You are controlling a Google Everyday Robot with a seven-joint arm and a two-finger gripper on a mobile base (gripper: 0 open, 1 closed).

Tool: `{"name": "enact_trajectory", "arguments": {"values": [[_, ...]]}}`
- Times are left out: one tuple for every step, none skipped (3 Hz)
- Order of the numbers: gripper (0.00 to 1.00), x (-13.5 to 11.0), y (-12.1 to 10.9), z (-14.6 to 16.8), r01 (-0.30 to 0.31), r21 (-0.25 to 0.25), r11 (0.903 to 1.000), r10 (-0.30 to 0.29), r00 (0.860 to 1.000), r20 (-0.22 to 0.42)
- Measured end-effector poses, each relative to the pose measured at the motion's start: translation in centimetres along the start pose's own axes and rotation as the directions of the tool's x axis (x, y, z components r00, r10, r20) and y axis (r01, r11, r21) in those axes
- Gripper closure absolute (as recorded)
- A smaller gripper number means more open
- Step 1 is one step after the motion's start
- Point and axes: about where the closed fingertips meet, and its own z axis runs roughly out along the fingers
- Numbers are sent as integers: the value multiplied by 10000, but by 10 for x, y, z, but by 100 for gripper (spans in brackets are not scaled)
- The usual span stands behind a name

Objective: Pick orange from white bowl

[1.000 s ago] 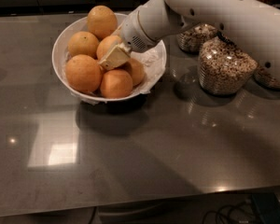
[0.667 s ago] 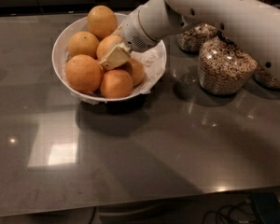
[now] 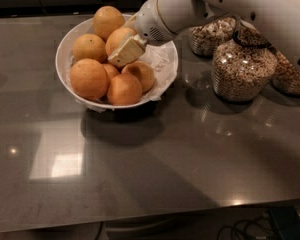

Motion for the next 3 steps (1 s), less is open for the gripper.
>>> {"name": "enact_trajectory", "arguments": {"values": [[100,-6,-4,-28,261,196,9995,-262,9996,40],[100,-11,9,-88,802,313,9963,-795,9966,-213],[100,-11,10,-88,809,305,9963,-802,9965,-220]]}}
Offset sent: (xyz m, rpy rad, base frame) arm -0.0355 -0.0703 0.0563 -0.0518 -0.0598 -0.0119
